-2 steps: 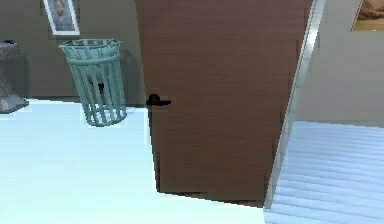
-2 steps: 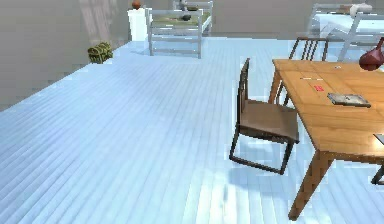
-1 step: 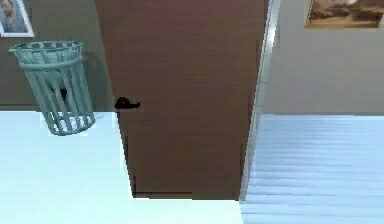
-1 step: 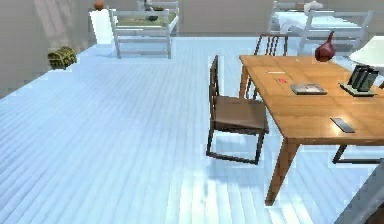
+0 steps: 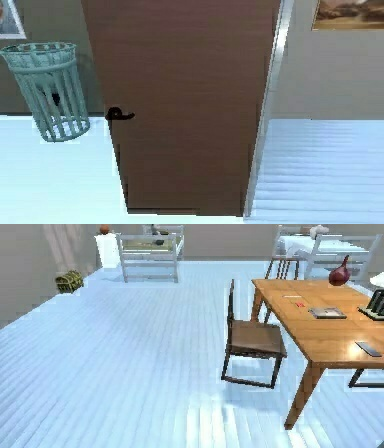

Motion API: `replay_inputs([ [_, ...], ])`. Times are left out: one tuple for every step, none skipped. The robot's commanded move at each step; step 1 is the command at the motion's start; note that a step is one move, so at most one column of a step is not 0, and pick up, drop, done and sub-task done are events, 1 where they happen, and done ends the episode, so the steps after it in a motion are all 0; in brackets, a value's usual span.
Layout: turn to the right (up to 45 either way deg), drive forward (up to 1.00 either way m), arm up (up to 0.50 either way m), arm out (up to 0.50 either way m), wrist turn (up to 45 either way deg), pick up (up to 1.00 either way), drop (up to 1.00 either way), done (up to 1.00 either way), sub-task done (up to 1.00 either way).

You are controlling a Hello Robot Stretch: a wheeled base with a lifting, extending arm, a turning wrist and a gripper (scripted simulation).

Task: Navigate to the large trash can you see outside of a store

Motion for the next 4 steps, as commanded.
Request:
replay_inputs([
  [-45.0,0.00,0.00,0.00,0.0,0.00,0.00,0.00,0.00],
  [-27.0,0.00,0.00,0.00,0.0,0.00,0.00,0.00,0.00],
  [0.0,0.60,0.00,0.00,0.0,0.00,0.00,0.00,0.00],
  [-45.0,0.00,0.00,0.00,0.0,0.00,0.00,0.00,0.00],
])
